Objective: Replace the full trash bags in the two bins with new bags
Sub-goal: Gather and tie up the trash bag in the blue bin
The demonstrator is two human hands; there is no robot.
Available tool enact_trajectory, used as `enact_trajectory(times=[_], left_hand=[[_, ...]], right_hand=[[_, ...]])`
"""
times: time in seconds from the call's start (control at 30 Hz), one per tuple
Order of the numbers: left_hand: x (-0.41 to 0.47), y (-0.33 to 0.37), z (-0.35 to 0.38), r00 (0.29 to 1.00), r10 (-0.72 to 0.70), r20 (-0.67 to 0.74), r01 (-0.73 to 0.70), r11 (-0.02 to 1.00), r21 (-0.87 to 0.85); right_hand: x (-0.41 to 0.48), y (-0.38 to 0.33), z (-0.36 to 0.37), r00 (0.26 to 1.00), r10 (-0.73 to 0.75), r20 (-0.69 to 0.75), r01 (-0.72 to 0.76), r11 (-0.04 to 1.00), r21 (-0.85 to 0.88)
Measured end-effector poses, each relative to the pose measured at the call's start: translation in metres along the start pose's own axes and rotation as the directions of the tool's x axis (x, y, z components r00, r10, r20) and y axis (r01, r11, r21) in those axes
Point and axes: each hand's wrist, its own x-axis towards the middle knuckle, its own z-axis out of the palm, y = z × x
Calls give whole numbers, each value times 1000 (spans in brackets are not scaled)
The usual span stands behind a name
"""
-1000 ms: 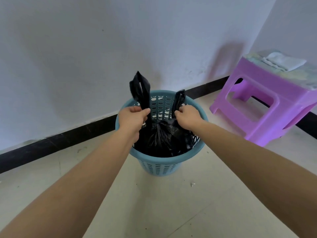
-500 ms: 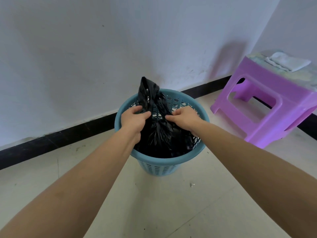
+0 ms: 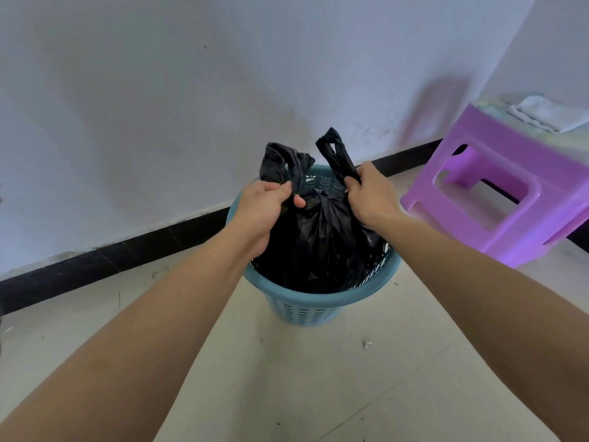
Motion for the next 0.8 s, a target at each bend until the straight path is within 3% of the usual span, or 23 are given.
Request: enact_trajectory(times=[0.13, 0.27, 0.33, 0.43, 0.5, 0.7, 0.8], left_hand=[[4, -12, 0, 998, -35, -50, 34, 999, -21], [2, -16, -14, 989, -104, -104, 87, 985, -150], [0, -14, -18, 991, -127, -43, 117, 974, -195], [-3, -9, -19, 989, -12, 149, 34, 988, -150], [-9, -5, -16, 980, 27, 195, 12, 980, -201], [-3, -7, -7, 997, -6, -79, 0, 997, -78], [6, -6, -7, 980, -99, -171, 52, 965, -256]], right_hand=[[-3, 5, -3, 995, -80, -61, 83, 996, 36], [-10, -8, -4, 982, -178, 64, 149, 936, 320], [-18, -18, -2, 961, -225, 164, 137, 895, 424], [-24, -27, 1, 920, -331, 210, 221, 880, 420], [-25, -28, 2, 903, -372, 217, 269, 881, 390], [-36, -26, 11, 873, -424, 240, 376, 900, 222], [-45, -25, 19, 916, -355, 185, 321, 928, 188]])
